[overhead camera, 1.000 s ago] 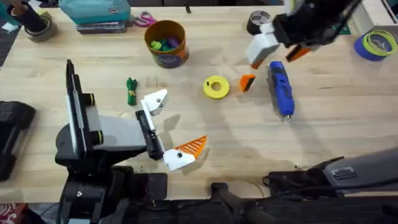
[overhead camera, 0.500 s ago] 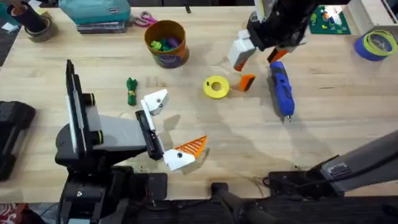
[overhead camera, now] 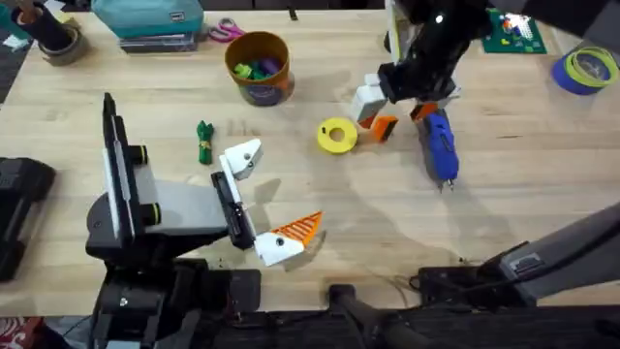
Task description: Pick up the gripper from the table and insert it into the empty holder that is missing its gripper. Then pick up a screw, insert it into the mounting hole, and use the screwdriver to tighten it. Finally, clean up the table by picking up the vegetable and placing it into the bucket.
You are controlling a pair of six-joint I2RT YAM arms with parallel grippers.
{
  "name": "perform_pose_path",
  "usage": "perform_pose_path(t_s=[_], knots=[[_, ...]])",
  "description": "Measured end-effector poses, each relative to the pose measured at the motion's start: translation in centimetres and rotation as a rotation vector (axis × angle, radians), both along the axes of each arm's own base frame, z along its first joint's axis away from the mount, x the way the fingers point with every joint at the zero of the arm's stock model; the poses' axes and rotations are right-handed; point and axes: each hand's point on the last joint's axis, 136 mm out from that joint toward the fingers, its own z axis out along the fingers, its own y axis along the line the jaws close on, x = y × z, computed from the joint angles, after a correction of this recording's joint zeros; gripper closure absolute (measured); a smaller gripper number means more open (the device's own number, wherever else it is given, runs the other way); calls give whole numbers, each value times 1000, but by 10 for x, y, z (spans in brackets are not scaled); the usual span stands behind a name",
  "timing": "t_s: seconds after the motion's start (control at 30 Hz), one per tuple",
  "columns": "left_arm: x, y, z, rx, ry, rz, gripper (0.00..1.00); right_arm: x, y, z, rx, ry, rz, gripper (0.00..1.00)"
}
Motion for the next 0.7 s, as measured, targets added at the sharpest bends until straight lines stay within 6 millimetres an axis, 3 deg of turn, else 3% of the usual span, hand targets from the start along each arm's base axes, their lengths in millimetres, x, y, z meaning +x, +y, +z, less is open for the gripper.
perform_pose_path(t_s=[0.7], knots=[[0,0,0,0,0,0,15,10,-10,-32,-55,7,-49,41]])
